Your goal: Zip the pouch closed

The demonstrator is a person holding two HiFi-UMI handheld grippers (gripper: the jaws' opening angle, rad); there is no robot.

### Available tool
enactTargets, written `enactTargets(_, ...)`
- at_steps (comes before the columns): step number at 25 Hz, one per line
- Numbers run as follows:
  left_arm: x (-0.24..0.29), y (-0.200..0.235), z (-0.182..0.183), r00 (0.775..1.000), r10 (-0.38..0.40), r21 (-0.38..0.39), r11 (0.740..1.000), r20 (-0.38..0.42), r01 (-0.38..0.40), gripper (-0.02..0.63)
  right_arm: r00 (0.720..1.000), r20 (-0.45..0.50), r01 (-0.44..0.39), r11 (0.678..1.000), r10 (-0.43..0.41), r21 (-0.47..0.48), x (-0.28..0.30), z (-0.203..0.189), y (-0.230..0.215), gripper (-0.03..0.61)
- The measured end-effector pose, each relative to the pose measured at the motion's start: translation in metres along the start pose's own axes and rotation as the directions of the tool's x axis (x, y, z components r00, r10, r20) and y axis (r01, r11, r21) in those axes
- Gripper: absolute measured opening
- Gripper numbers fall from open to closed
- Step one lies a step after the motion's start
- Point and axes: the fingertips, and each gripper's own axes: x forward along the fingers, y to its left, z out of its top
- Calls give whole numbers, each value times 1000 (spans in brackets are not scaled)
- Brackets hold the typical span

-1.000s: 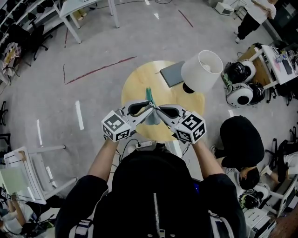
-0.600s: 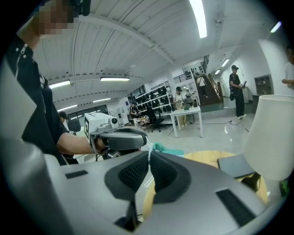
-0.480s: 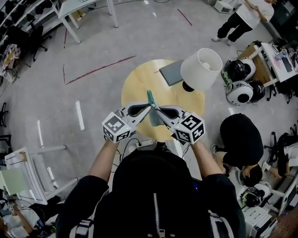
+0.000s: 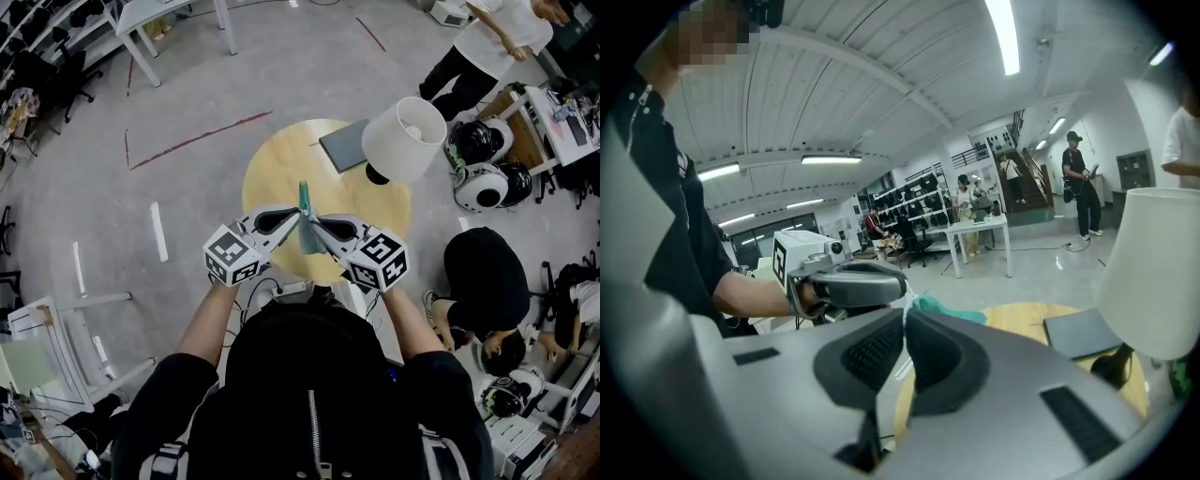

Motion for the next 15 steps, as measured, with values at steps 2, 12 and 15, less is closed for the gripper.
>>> enactTargets(2, -2, 4, -2, 1000, 23, -6, 1000, -1, -23, 6, 1000, -5, -2, 1000, 2, -4, 0, -2, 1, 15)
enactTargets(12, -6, 14, -6, 999, 41, -7, 999, -21, -42, 8, 1000, -13, -9, 1000, 9, -2, 1, -3, 3, 15)
enactTargets(15, -6, 15, -8, 999, 44, -11, 999, -24, -44, 8, 1000, -15, -10, 1000, 10, -4, 1, -2, 3, 15)
